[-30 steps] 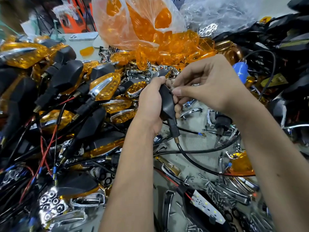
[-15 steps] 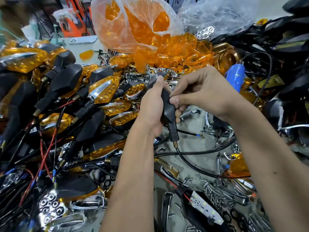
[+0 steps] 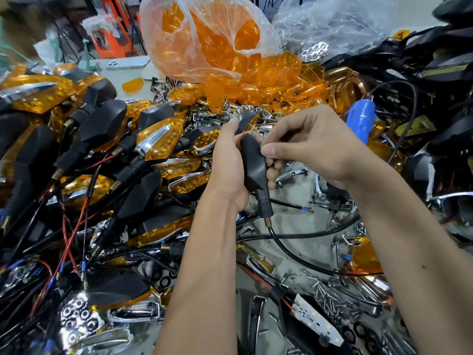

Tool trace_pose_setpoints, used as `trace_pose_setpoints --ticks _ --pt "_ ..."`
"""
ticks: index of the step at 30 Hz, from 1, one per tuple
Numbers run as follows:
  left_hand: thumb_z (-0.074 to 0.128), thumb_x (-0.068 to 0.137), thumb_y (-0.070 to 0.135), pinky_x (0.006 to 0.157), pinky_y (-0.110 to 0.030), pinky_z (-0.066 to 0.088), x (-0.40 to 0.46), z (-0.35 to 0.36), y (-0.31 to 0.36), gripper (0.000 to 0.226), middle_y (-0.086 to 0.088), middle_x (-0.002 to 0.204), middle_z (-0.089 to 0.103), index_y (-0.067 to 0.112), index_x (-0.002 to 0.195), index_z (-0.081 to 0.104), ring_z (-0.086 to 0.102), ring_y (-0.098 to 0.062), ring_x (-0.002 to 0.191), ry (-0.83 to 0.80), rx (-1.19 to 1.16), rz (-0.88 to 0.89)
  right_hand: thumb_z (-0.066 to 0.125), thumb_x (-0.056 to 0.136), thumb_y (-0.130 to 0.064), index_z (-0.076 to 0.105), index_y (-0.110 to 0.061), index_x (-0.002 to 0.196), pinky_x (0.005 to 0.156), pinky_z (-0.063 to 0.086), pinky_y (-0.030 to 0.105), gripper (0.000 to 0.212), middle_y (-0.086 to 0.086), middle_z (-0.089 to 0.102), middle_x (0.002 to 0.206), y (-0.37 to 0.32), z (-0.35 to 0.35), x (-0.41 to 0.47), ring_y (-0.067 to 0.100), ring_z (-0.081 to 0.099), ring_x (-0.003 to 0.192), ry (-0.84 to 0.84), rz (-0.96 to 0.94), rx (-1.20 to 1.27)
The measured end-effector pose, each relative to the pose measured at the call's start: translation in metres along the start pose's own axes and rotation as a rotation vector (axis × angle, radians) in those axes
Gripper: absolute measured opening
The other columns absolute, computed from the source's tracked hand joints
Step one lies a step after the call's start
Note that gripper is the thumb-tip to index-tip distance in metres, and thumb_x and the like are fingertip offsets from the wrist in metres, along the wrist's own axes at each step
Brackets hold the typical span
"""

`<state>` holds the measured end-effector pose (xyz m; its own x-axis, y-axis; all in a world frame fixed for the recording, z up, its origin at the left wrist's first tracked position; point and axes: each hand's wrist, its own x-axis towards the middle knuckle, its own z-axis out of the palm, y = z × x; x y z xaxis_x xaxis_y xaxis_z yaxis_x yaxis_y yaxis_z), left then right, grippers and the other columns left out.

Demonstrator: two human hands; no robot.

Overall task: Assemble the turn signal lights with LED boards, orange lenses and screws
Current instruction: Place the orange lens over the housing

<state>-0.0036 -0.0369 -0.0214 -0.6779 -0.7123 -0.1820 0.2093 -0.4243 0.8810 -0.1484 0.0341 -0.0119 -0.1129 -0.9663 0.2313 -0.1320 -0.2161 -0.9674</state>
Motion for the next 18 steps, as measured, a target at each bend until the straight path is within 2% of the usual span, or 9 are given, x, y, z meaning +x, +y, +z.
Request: trace_pose_setpoints --ticks 4,7,9,10,12,15,18 --pt "0.030 0.107 0.057 0.042 -0.025 0.040 -0.0001 -0.0003 0.0004 0.060 -0.011 0.055 0.047 0.012 0.071 0.046 0.047 -0.021 0.040 -0.024 0.007 -0.007 0.081 0.084 -0.001 0.074 0.000 0.081 0.060 0.058 0.033 0.008 0.019 0.070 0.070 0.0009 0.0009 -0.0003 0.036 0.071 0.058 0.007 0.026 0.005" --pt "0.029 0.106 0.063 0.041 -0.026 0.041 -0.0007 -0.0007 0.0007 0.061 -0.013 0.057 0.048 0.009 0.086 0.051 0.046 -0.022 0.039 -0.067 0.008 -0.012 0.088 0.074 -0.010 0.071 -0.009 0.079 0.057 0.055 0.025 0.018 0.013 0.070 0.069 0.0011 -0.0002 0.0000 0.025 0.069 0.059 0.030 0.058 0.035" --pt "0.028 0.104 0.070 0.041 -0.026 0.042 -0.0021 -0.0011 0.0011 0.068 -0.014 0.062 0.048 0.009 0.096 0.055 0.047 -0.021 0.039 -0.122 0.005 -0.026 0.090 0.067 -0.016 0.070 -0.014 0.081 0.053 0.051 0.022 0.025 0.009 0.068 0.072 0.0004 -0.0036 -0.0011 0.020 0.069 0.063 0.015 0.109 0.084" --pt "0.025 0.101 0.075 0.041 -0.026 0.043 -0.0025 -0.0013 0.0012 0.077 -0.014 0.063 0.049 0.007 0.094 0.059 0.048 -0.021 0.039 -0.160 0.008 -0.032 0.091 0.066 -0.019 0.070 -0.015 0.083 0.051 0.048 0.021 0.027 0.008 0.067 0.073 0.0004 -0.0050 -0.0021 0.020 0.069 0.065 0.011 0.133 0.107" --pt "0.020 0.096 0.083 0.041 -0.025 0.044 -0.0023 -0.0018 0.0005 0.095 -0.014 0.064 0.052 0.001 0.096 0.068 0.049 -0.020 0.040 -0.227 0.013 -0.034 0.086 0.072 -0.024 0.073 -0.013 0.092 0.049 0.045 0.018 0.027 0.006 0.066 0.075 0.0017 -0.0061 -0.0032 0.017 0.067 0.066 0.021 0.160 0.129" --pt "0.016 0.091 0.089 0.042 -0.025 0.044 0.0008 -0.0024 -0.0014 0.113 -0.017 0.071 0.058 -0.011 0.125 0.058 0.049 -0.020 0.043 -0.240 0.015 -0.036 0.067 0.088 -0.042 0.078 -0.012 0.106 0.050 0.040 0.020 0.036 0.002 0.067 0.080 0.0054 -0.0029 -0.0020 0.010 0.060 0.065 0.056 0.196 0.090" --pt "0.016 0.090 0.089 0.041 -0.025 0.045 0.0028 -0.0025 -0.0032 0.112 -0.021 0.076 0.067 -0.008 0.118 0.064 0.051 -0.022 0.042 -0.209 0.018 -0.032 0.060 0.097 -0.052 0.080 -0.015 0.106 0.057 0.043 0.022 0.042 0.000 0.069 0.083 0.0055 -0.0004 -0.0016 0.009 0.060 0.066 0.035 0.214 -0.044"
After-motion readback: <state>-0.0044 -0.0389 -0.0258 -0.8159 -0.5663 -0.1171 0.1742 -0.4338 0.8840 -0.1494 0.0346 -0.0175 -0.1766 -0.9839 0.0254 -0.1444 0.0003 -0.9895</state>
